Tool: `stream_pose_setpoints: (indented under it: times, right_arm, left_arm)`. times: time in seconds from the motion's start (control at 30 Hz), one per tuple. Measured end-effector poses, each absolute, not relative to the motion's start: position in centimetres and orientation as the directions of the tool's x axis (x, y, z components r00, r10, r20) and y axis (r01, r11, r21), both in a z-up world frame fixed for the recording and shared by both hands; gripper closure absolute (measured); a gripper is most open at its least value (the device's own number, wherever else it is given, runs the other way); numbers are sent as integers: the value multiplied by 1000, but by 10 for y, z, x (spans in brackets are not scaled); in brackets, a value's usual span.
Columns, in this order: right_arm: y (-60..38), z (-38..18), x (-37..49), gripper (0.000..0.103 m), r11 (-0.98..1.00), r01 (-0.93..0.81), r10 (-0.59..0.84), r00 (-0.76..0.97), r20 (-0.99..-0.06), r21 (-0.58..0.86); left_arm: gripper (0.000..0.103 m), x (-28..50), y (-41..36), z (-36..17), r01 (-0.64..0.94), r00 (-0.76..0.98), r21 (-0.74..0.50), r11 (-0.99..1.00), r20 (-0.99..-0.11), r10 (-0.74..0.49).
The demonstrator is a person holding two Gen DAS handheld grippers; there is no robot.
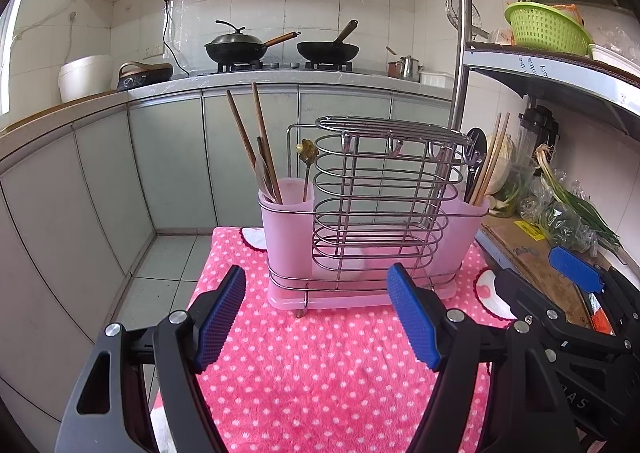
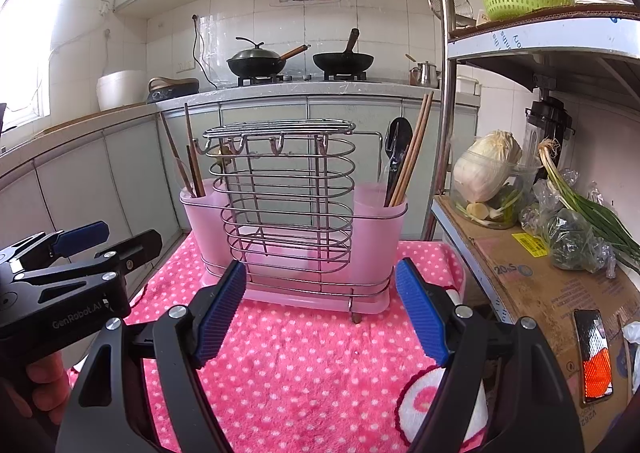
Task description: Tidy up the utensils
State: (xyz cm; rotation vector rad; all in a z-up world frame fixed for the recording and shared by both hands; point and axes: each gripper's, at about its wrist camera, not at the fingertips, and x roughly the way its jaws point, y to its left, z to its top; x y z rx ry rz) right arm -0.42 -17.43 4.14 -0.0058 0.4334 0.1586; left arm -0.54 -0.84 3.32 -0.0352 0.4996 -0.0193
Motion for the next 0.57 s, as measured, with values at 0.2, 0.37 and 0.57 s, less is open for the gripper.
stream_pose_setpoints:
  times: [0.2,0.37,0.57]
  right_arm:
    - [-175,39,-1,25,988,-153,150,891,-427,28]
    - [-174,37,2,25,988,-152,150,888,-434,29]
    - [-174,33,6,25,988,-150,148,884,-444,30]
  left_arm:
    - [31,-3,-7,31,13,876,-38,999,-481,-30]
    - [31,1,-6,29,12,870,-40,999,-493,-31]
    - [31,7,-3,23,9,857,-53,999,-514,-35]
